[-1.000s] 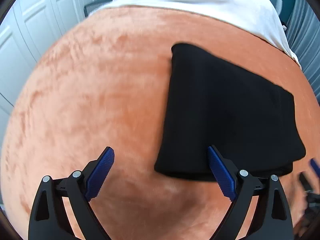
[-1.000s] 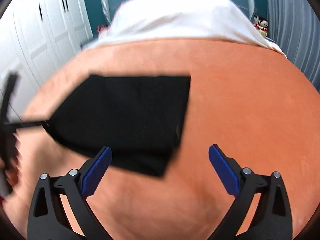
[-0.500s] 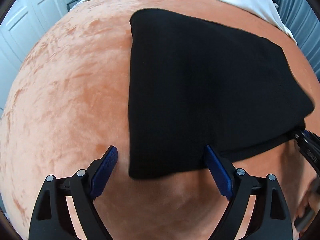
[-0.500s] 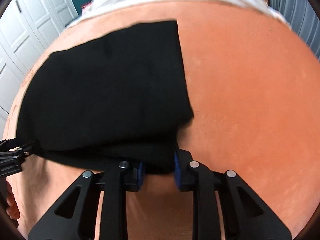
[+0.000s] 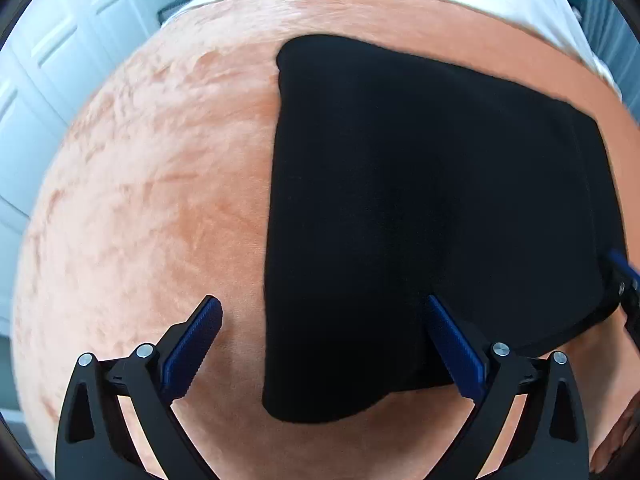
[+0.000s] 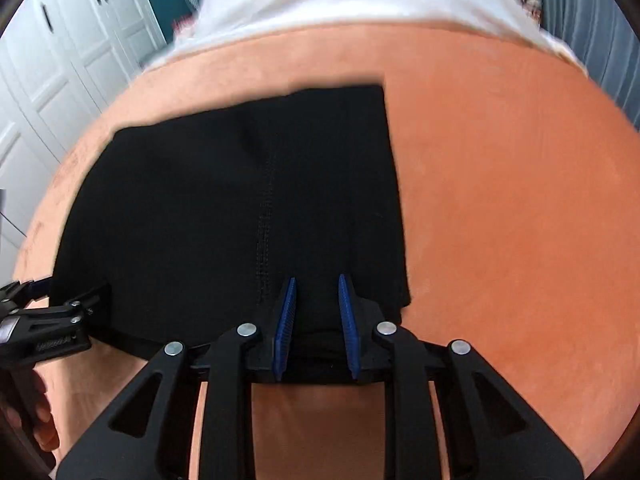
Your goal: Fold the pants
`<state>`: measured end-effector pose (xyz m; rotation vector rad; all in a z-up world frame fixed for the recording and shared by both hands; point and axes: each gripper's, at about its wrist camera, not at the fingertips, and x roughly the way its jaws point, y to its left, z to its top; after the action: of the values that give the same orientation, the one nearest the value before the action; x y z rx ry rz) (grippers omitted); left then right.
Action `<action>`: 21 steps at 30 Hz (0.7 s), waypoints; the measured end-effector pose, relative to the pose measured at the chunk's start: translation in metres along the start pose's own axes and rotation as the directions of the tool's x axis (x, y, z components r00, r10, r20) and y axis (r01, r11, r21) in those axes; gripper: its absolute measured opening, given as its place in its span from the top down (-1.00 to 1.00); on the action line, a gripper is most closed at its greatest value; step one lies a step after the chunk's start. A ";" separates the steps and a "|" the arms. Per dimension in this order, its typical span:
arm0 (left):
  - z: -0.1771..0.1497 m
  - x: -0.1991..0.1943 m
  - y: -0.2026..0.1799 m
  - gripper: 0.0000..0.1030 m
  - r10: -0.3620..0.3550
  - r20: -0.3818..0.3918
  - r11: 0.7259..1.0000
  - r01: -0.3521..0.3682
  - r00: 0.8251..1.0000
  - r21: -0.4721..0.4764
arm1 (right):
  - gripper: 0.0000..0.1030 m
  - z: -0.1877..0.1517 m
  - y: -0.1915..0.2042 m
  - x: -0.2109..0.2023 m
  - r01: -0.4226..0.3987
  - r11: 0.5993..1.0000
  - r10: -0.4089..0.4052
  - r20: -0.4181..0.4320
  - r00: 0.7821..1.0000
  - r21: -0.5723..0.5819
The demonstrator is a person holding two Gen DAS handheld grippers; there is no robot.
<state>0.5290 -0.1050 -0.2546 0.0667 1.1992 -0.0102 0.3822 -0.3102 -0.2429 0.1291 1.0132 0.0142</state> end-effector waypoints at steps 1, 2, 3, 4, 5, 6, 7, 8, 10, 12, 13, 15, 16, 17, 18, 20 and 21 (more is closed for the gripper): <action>0.002 -0.005 0.004 -0.87 -0.022 -0.006 1.000 0.021 1.000 -0.012 | 0.60 -0.001 0.002 -0.009 0.004 1.000 -0.004 -0.004 1.000 0.007; 0.003 -0.014 0.006 -0.84 -0.034 0.001 0.999 0.034 0.999 -0.016 | 0.58 0.000 0.003 -0.023 -0.004 1.000 0.004 0.005 1.000 0.026; 0.000 -0.022 0.012 -0.84 -0.035 0.012 0.999 0.036 0.999 -0.015 | 0.54 -0.002 0.007 -0.039 -0.024 0.999 0.024 0.020 1.000 0.034; -0.002 -0.037 0.013 -0.84 -0.032 0.035 0.999 0.032 0.999 -0.011 | 0.54 -0.007 0.010 -0.056 -0.030 0.999 0.028 0.043 0.999 0.037; -0.005 -0.052 0.013 -0.84 -0.029 0.056 1.000 0.030 0.998 -0.007 | 0.51 -0.004 0.012 -0.065 -0.030 0.999 0.028 0.064 0.998 0.042; -0.007 -0.067 0.013 -0.84 -0.035 0.080 0.999 0.035 0.996 -0.005 | 0.38 -0.009 0.017 -0.086 -0.036 0.998 0.031 0.095 0.995 0.049; -0.008 -0.079 0.013 -0.84 -0.038 0.097 0.999 0.039 0.995 -0.005 | 0.14 -0.010 0.020 -0.099 -0.036 0.998 0.030 0.114 0.993 0.053; -0.012 -0.097 0.013 -0.84 -0.041 0.122 0.999 0.042 0.992 -0.003 | 0.05 -0.015 0.024 -0.115 -0.026 0.998 0.017 0.137 0.990 0.062; -0.022 -0.129 0.015 -0.84 -0.039 0.170 0.999 0.040 0.985 -0.003 | -0.25 -0.020 0.034 -0.150 0.007 0.999 -0.018 0.198 0.980 0.053; -0.035 -0.167 0.020 -0.84 -0.042 0.224 0.999 0.042 0.974 0.004 | -0.40 -0.026 0.047 -0.188 0.060 0.997 -0.070 0.251 0.966 0.047; -0.042 -0.194 0.021 -0.87 -0.034 0.270 0.999 0.033 0.962 0.009 | -0.44 -0.020 0.052 -0.200 0.067 0.997 -0.077 0.271 0.960 0.046; -0.061 -0.235 0.009 -0.87 -0.025 0.323 1.000 0.018 0.946 0.024 | -0.58 -0.015 0.061 -0.223 0.081 0.995 -0.092 0.302 0.949 0.050; -0.069 -0.257 0.009 -0.87 -0.028 0.355 0.999 0.017 0.934 0.034 | -0.62 -0.017 0.065 -0.241 0.087 0.995 -0.100 0.320 0.942 0.053; -0.075 -0.274 0.008 -0.87 -0.036 0.376 0.999 0.021 0.926 0.043 | -0.63 -0.020 0.067 -0.258 0.085 0.995 -0.099 0.340 0.935 0.058; -0.082 -0.294 0.007 -0.88 -0.047 0.397 0.998 0.027 0.917 0.056 | -0.67 -0.024 0.069 -0.271 0.082 0.995 -0.098 0.349 0.932 0.059; -0.096 -0.317 0.010 -0.88 -0.051 0.423 0.997 0.025 0.905 0.068 | -0.67 -0.034 0.077 -0.298 0.077 0.995 -0.093 0.368 0.925 0.057; -0.107 -0.328 0.012 -0.88 -0.052 0.437 0.997 0.022 0.898 0.074 | -0.72 -0.041 0.079 -0.310 0.076 0.995 -0.092 0.379 0.921 0.056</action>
<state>0.3112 -0.0959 0.0127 0.0957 0.7462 -0.0950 0.1873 -0.2496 0.0072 0.1196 0.6281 -0.1071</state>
